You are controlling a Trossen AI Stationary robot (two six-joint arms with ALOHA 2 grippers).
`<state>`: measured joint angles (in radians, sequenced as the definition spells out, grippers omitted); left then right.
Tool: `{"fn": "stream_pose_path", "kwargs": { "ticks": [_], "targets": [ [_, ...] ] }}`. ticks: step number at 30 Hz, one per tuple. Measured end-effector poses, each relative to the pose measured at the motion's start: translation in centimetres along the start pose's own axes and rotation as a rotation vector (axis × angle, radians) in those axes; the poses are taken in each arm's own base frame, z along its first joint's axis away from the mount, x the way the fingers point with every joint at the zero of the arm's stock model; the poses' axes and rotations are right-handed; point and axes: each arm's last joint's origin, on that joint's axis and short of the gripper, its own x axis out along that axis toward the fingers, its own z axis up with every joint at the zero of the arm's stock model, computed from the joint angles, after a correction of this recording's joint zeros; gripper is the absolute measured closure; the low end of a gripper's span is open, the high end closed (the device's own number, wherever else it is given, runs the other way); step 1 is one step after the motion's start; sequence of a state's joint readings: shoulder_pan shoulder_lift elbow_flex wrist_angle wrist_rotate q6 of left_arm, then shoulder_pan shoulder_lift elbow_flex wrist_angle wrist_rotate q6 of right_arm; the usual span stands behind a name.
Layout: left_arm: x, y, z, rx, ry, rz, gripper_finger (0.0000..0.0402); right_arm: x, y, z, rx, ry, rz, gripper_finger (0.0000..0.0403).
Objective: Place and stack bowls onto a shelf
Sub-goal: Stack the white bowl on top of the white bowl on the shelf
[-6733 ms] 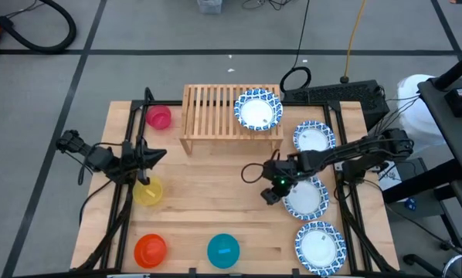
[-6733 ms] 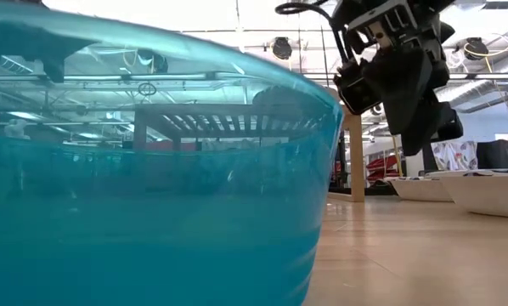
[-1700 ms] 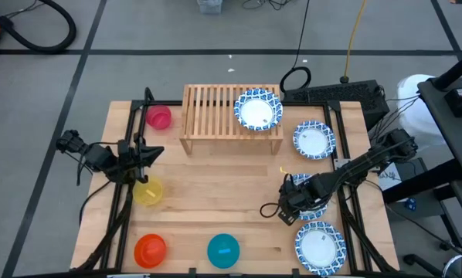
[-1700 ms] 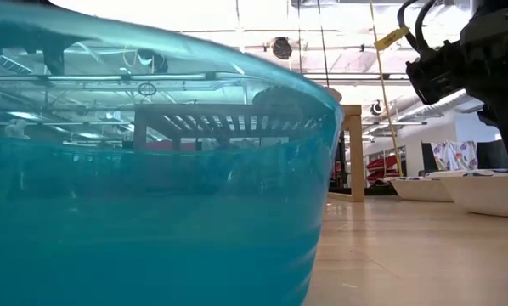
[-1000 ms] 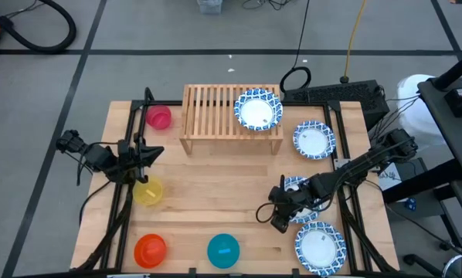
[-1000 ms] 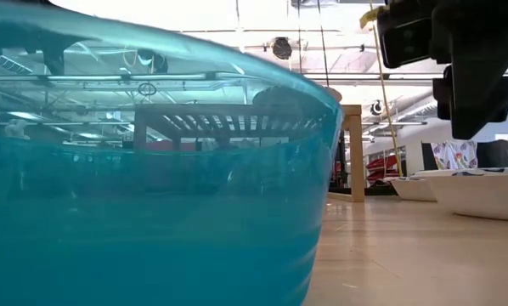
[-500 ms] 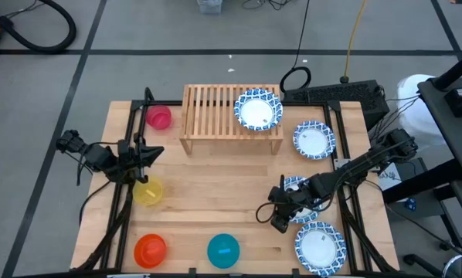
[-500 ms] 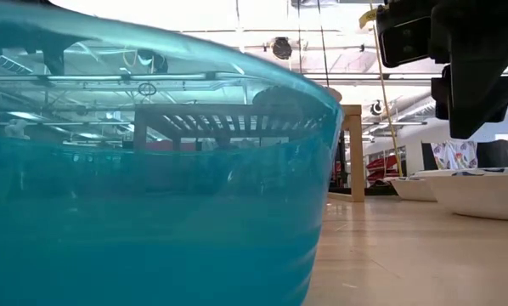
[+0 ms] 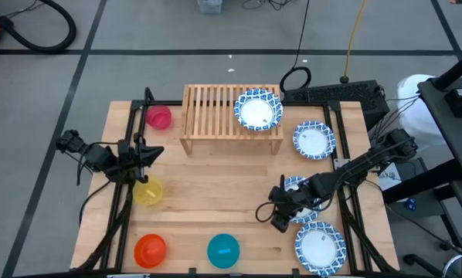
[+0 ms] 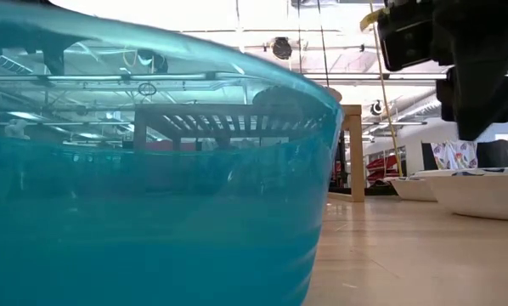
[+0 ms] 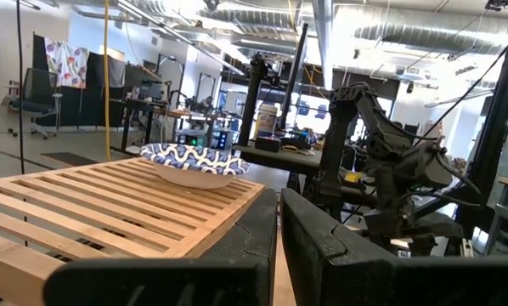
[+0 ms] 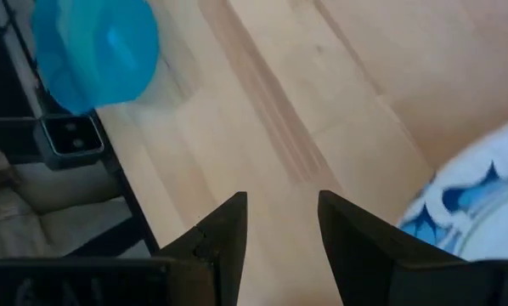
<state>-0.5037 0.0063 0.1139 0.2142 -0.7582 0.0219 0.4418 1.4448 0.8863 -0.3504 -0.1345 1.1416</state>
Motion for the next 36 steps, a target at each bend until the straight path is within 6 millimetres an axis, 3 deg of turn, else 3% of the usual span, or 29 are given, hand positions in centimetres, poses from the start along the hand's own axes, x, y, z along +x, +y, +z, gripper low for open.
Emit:
{"fn": "stream_pose_path", "kwargs": {
  "ticks": [17,24,36],
  "targets": [
    [0.0,0.0,0.0,0.004,0.000,0.000,0.0378,-0.1,0.6,0.8,-0.031,-0.006,0.101,0.0264],
    [0.0,0.0,0.0,0.030,0.001,0.000,0.0378,-0.1,0.1,1.0,-0.119,0.003,0.064,0.0270],
    [0.0,0.0,0.0,0.028,0.001,0.000,0.0378,-0.6,-2.1,2.8,0.005,0.046,-0.022,0.0286]
  ]
}}
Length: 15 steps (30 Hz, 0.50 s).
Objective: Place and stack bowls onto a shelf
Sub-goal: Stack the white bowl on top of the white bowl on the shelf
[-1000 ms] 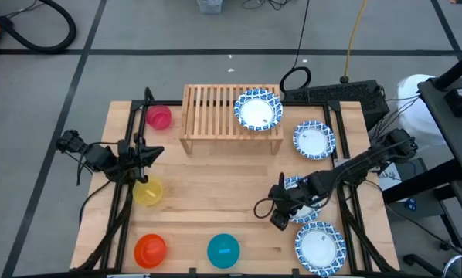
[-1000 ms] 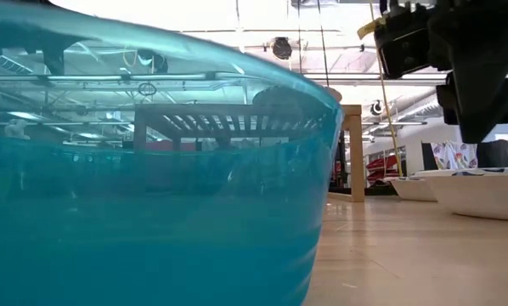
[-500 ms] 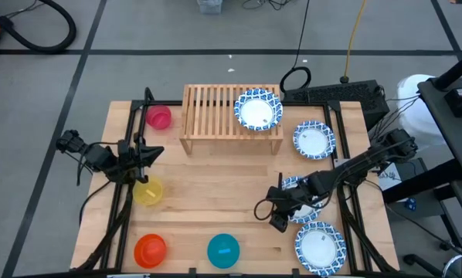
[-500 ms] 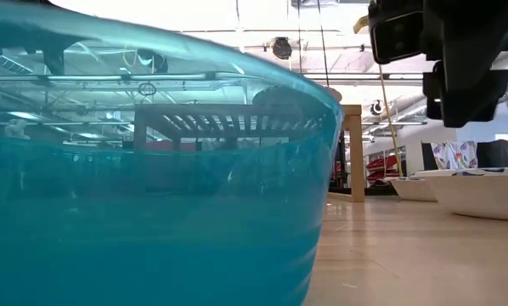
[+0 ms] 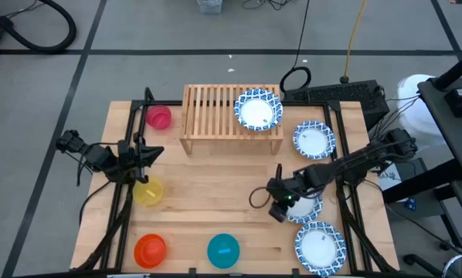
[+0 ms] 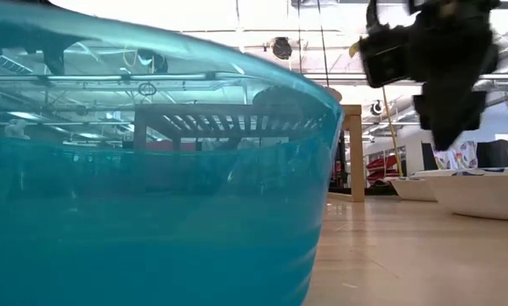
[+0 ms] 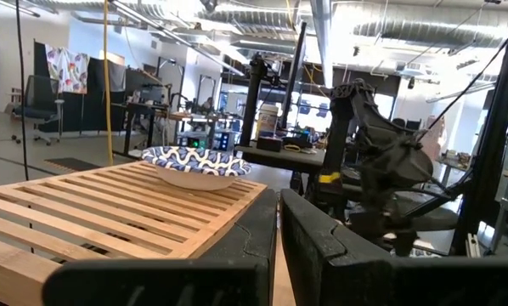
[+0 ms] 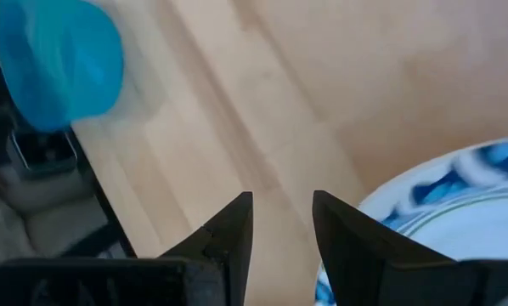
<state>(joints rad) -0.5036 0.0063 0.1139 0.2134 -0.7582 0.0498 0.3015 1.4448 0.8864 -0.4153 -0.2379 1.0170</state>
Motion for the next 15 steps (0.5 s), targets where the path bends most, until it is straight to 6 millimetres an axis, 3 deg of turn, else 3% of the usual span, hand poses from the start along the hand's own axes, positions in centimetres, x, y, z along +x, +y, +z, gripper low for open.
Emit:
{"fn": "stream_pose_path", "kwargs": {
  "ticks": [9,15],
  "targets": [
    [0.0,0.0,0.0,-0.002,0.000,0.000,0.0378,-0.6,-1.3,1.9,0.080,-0.037,-0.009,0.0287],
    [0.0,0.0,0.0,-0.002,0.000,0.000,0.0378,-0.9,-2.3,2.0,0.175,0.052,-0.028,0.0287]
  ]
}}
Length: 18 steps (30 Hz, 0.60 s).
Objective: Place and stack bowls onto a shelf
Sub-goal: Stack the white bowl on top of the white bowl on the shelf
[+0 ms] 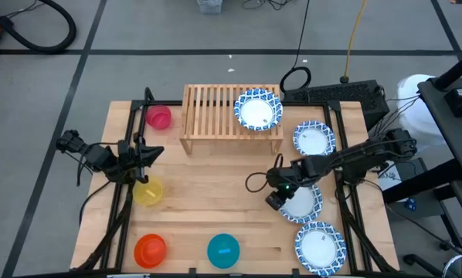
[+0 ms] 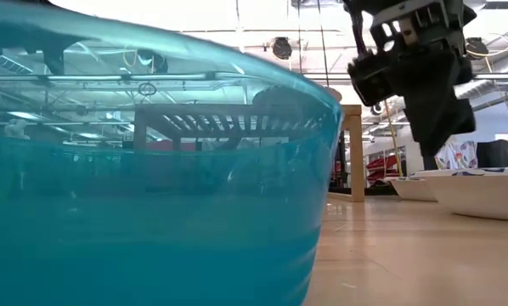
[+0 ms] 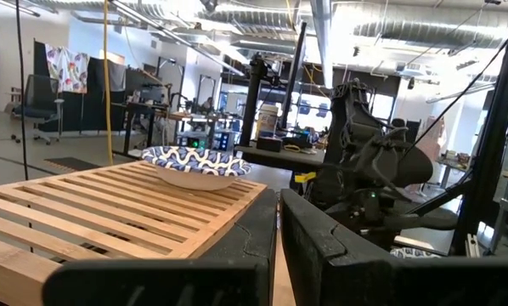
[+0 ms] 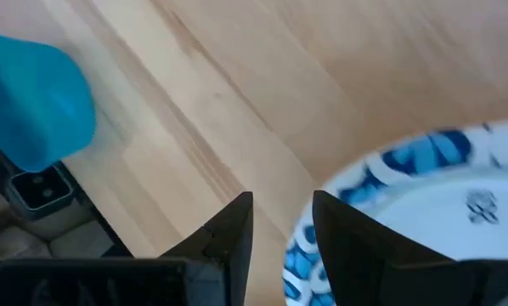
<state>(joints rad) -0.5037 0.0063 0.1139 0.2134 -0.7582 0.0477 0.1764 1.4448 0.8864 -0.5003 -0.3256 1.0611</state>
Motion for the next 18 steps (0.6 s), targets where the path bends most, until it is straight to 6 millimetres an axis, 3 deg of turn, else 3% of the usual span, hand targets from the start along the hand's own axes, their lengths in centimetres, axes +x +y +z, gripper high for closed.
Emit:
{"fn": "stream_pose_path", "kwargs": {
  "ticks": [11,18],
  "targets": [
    [0.00,0.00,-0.02,0.002,0.002,0.000,0.0378,-0.15,-0.46,-0.13,0.118,0.099,0.003,0.0287],
    [0.00,0.00,-0.02,0.002,0.002,0.000,0.0378,0.11,-0.51,-0.86,0.106,0.125,-0.038,0.0287]
  ]
}}
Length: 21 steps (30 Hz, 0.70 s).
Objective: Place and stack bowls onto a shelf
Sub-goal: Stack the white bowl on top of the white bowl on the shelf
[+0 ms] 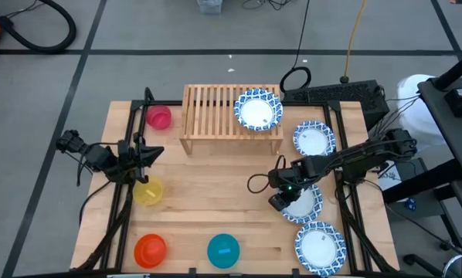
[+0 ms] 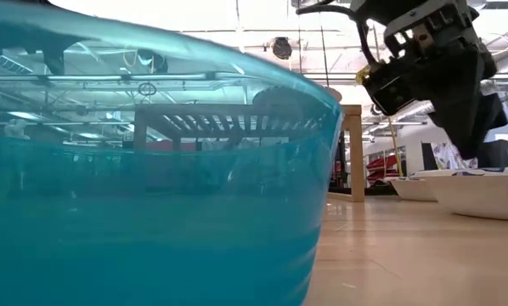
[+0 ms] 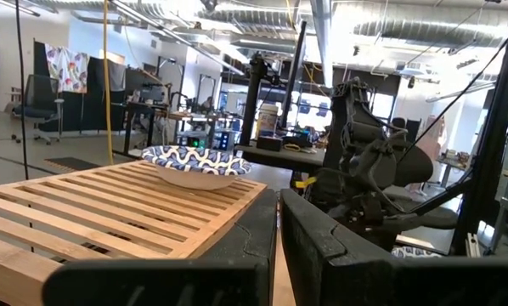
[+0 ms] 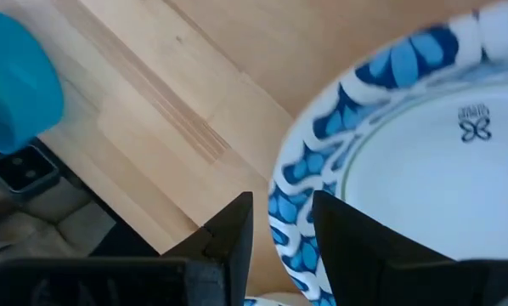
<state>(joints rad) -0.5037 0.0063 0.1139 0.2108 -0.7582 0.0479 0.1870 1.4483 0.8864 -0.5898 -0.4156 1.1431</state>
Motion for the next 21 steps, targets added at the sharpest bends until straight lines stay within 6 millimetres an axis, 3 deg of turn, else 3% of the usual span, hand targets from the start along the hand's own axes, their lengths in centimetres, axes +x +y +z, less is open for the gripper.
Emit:
{"fn": "stream_pose_path", "kwargs": {
  "ticks": [13,21],
  "targets": [
    [0.0,0.0,0.0,0.001,0.000,0.000,0.0378,1.0,0.7,-1.6,-0.048,0.034,-0.019,0.0287],
    [0.0,0.0,0.0,0.003,-0.001,0.000,0.0378,2.4,0.0,-2.2,-0.072,0.051,-0.031,0.0287]
  ]
}}
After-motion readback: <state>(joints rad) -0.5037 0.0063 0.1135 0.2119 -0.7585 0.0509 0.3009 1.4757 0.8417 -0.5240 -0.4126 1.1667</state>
